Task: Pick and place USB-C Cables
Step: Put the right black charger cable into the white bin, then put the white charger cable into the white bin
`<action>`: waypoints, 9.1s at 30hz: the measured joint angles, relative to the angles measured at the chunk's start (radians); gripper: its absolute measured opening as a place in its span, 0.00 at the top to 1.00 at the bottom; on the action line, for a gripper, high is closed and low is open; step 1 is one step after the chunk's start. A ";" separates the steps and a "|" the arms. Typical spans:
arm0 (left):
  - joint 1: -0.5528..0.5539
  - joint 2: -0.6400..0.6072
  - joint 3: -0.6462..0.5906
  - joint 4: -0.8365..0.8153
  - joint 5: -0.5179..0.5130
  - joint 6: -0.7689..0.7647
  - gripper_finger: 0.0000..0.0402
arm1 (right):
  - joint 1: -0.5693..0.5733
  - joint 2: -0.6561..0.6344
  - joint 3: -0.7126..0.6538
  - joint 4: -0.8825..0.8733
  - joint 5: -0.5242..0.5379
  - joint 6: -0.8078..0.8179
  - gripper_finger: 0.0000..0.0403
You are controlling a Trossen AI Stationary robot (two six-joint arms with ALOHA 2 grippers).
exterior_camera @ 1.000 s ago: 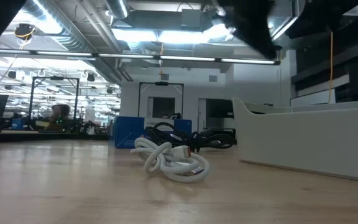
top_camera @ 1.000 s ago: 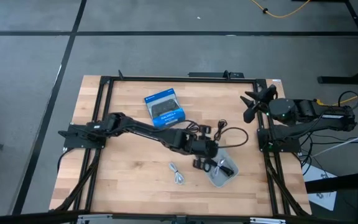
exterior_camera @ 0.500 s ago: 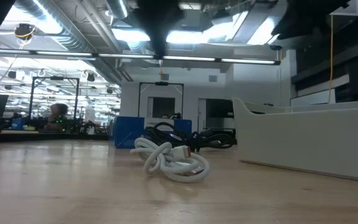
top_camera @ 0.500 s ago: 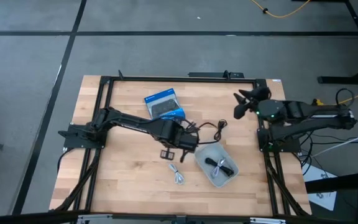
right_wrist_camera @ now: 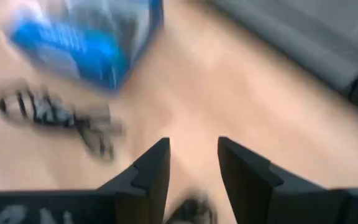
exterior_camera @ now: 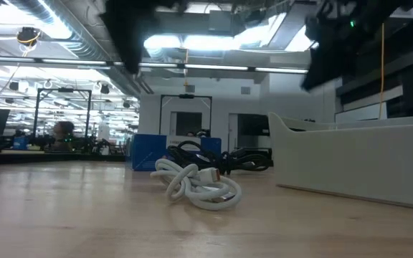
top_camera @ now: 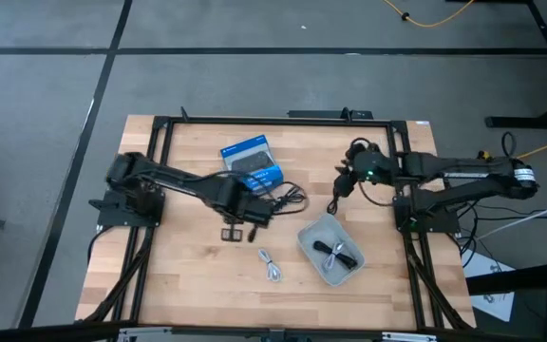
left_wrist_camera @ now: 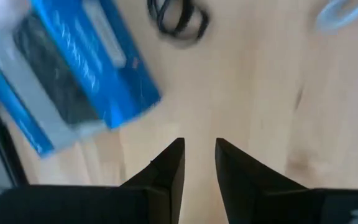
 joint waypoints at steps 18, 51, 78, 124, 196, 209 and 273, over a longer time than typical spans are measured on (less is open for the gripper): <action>-0.027 -0.307 -0.757 1.053 0.076 -0.122 0.80 | -0.202 0.200 -0.001 -0.103 -0.277 -0.088 0.65; -0.026 -0.306 -0.870 1.220 0.054 -0.275 0.80 | -0.200 0.570 0.003 -0.082 -0.240 -0.353 0.65; -0.059 -0.305 -0.870 1.245 0.054 -0.274 0.80 | -0.194 0.575 0.219 -0.190 -0.368 -0.028 0.65; -0.107 -0.305 -0.869 1.248 0.035 -0.294 0.80 | -0.138 0.573 0.248 -0.233 -0.020 -0.132 0.98; -0.107 -0.305 -0.869 1.295 -0.015 -0.325 0.80 | 0.622 0.573 0.717 -0.800 0.093 0.429 0.89; -0.106 -0.304 -0.869 1.493 -0.005 -0.376 0.80 | 0.572 0.573 0.717 -0.921 0.723 0.515 0.89; -0.113 0.215 -0.092 0.681 0.272 0.380 0.81 | -0.017 -0.205 0.629 -0.927 -0.063 0.203 0.89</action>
